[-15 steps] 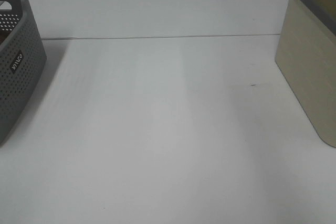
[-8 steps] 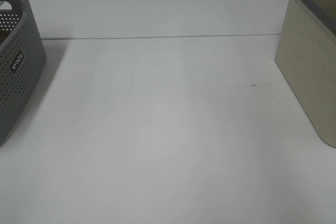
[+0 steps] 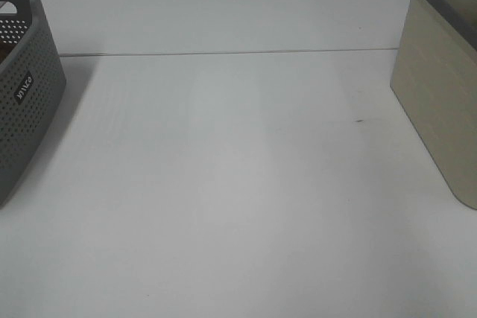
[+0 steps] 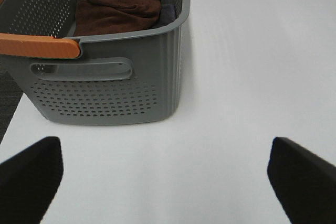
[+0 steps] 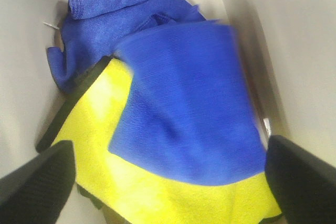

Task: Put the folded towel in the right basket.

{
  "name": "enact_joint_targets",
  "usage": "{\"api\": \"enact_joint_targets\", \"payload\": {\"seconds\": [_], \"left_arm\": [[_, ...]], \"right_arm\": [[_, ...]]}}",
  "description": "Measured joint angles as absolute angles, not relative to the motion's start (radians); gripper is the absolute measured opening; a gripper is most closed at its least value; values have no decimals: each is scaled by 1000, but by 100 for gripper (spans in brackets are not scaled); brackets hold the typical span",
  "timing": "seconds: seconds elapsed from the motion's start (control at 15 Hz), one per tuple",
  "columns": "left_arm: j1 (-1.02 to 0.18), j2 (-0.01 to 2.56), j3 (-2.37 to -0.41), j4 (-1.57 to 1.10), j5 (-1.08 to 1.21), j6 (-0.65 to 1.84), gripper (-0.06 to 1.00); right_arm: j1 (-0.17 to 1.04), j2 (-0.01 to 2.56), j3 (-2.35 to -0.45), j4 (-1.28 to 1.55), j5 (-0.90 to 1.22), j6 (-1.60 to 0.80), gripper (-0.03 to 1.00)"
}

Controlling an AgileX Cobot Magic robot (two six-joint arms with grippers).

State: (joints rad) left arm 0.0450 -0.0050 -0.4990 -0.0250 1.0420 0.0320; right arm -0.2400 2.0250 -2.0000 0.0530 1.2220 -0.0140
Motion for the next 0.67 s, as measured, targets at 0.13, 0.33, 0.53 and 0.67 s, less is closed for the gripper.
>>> {"api": "enact_joint_targets", "payload": {"seconds": [0.13, 0.33, 0.53, 0.67], "left_arm": [[45, -5, -499, -25, 1042, 32, 99], [45, -5, -499, -25, 1042, 32, 99], [45, -5, -499, -24, 1042, 32, 99], [45, -5, -499, -24, 1042, 32, 99]], "right_arm": [[-240, 2018, -2000, 54, 1222, -13, 96], [-197, 1963, -1999, 54, 1222, 24, 97], [-65, 1819, -1935, 41, 1219, 47, 97], [13, 1664, -1797, 32, 1216, 66, 97]]}}
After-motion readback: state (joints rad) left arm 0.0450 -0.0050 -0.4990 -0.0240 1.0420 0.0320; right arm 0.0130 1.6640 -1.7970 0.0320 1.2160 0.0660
